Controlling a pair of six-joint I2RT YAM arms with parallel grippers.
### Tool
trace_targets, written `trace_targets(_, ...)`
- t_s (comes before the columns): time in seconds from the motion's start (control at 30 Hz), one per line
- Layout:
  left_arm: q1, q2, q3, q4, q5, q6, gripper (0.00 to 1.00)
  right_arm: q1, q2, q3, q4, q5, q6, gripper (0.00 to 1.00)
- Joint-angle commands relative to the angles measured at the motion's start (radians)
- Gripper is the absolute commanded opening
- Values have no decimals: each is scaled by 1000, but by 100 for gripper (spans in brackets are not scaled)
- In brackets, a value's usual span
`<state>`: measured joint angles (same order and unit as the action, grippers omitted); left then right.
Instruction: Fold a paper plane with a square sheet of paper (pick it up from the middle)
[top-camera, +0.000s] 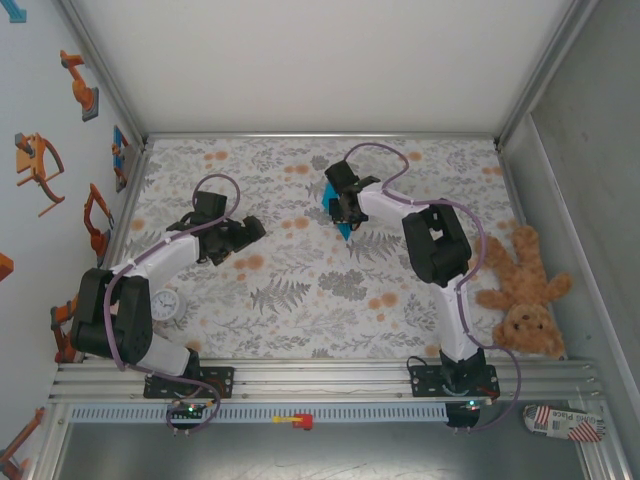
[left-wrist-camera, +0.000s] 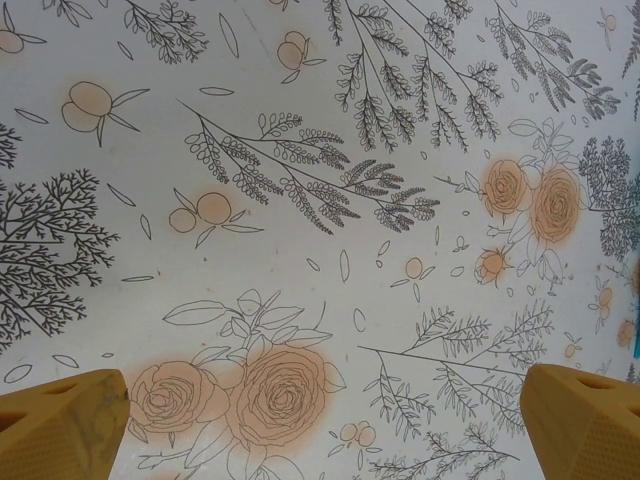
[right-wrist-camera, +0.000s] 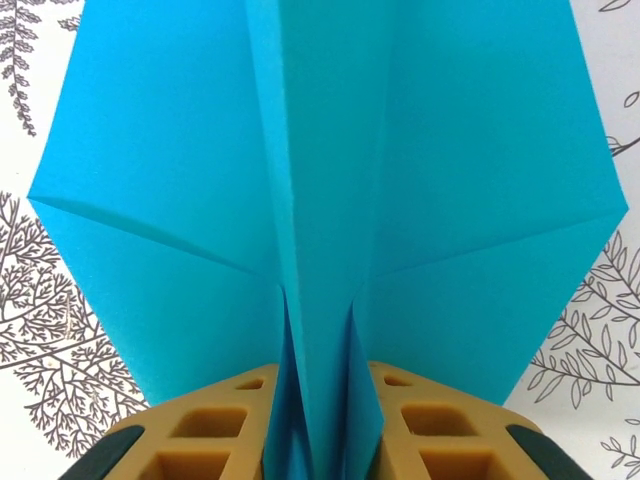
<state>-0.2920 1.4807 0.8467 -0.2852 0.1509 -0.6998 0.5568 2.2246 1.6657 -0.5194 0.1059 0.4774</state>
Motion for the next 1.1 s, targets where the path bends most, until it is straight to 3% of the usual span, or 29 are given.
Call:
trace_targets(0.0,5,12,9,-23,13,22,99,-5,58,12,-31,15,4,25)
trace_targets(0.3,6,28,15,-23,17,25,98,-6,110,0,-25,58,35,34)
trace_targets(0.67,4,20,15,-29,10,26,96,-8,107,28,-27,59,38,35)
trace_targets(0.9,5,-14,55,-71,-6,39,96,-8,7,88,-51,31,32,37)
trace_targets(1.07,8,-65,123,-124,-86,68,96,-7,-128,95,-53,35,26,44)
